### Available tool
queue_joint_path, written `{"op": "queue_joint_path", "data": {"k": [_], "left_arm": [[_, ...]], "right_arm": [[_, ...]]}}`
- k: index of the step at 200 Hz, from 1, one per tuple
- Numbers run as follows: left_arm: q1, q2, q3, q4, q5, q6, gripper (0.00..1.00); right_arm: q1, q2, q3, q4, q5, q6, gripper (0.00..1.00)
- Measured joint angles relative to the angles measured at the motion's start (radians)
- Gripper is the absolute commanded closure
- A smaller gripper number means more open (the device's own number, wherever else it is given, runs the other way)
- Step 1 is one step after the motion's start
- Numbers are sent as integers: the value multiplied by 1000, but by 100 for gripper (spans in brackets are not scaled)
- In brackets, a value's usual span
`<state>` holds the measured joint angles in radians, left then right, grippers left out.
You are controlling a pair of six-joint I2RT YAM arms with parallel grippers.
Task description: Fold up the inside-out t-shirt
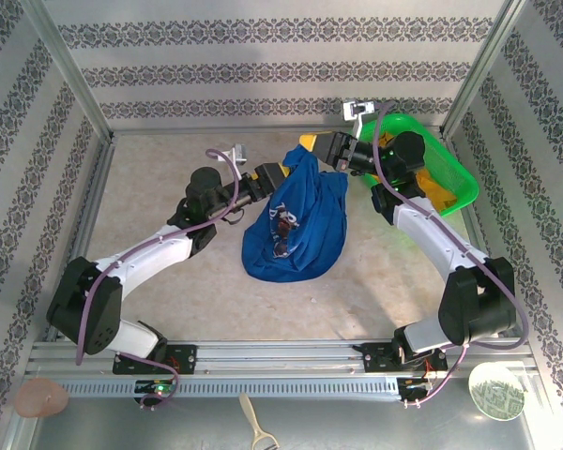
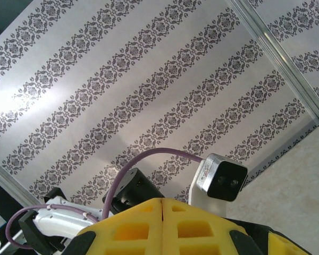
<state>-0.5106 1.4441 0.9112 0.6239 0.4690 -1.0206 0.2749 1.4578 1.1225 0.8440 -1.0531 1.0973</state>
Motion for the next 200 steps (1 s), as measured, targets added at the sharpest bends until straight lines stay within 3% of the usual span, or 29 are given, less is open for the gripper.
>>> {"op": "queue_joint_path", "data": {"k": [26,67,85,112,139,177,200], "left_arm": [[-15,3,0,28,-11,-32,16],[-39,24,-4,73,-22,-66,33],[-40,52,-9,98,-22,-82,54],[-32,105,0,105,-9,-95,100],[16,117,93,27,35,-91,100],[150,104,429,-193,104,-34,100],[184,76,599,-299,151,2,100]], "right_arm": [[6,10,0,3,1,0,100],[10,16,0,5,9,0,100],[10,17,0,5,16,0,100],[8,17,-9,5,29,-4,100],[-5,15,-46,-3,63,-5,100],[-24,-12,-75,-128,210,-66,100],[-23,-13,-71,-197,301,-84,100]]}}
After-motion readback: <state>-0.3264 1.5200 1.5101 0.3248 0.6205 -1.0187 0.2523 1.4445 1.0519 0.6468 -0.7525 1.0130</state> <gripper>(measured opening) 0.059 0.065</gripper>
